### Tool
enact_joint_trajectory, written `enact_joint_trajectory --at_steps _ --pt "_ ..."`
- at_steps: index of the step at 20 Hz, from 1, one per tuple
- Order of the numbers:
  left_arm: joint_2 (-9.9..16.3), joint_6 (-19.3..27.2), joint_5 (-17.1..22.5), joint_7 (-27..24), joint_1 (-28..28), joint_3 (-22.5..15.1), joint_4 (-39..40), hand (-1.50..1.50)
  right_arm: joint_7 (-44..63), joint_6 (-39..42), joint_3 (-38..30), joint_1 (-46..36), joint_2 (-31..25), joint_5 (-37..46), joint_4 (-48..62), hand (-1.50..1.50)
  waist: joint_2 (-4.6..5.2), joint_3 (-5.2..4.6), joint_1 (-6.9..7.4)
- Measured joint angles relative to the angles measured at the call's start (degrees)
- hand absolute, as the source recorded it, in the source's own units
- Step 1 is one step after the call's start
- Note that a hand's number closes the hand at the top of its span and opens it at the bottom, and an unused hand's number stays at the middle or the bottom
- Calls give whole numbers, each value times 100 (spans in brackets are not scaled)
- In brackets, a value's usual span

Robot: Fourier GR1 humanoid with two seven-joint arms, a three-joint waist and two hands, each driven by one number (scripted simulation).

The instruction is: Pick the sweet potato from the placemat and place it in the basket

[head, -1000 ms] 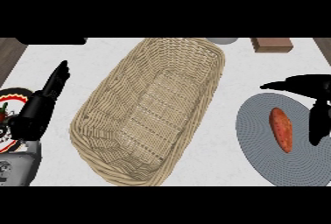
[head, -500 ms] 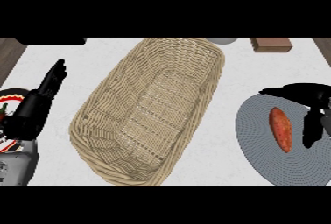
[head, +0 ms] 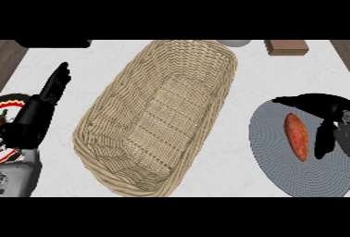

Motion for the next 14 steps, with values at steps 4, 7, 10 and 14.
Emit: enact_joint_trajectory --at_steps 4,7,10,14 --pt "-160 34 -172 -42 52 -40 -34 0 -67 0 -184 115 155 221 -13 -150 -1 -1 -3" --pt "-141 -65 -150 -154 -58 109 188 0 -256 8 -264 175 165 412 45 -150 1 -1 -6" --pt "-193 -92 -223 -119 -62 104 157 0 -376 3 -325 231 191 609 127 -150 1 -1 -5" --pt "-187 -215 -201 -29 -85 180 80 0 -301 -21 -404 239 418 853 265 -150 -1 -1 0"
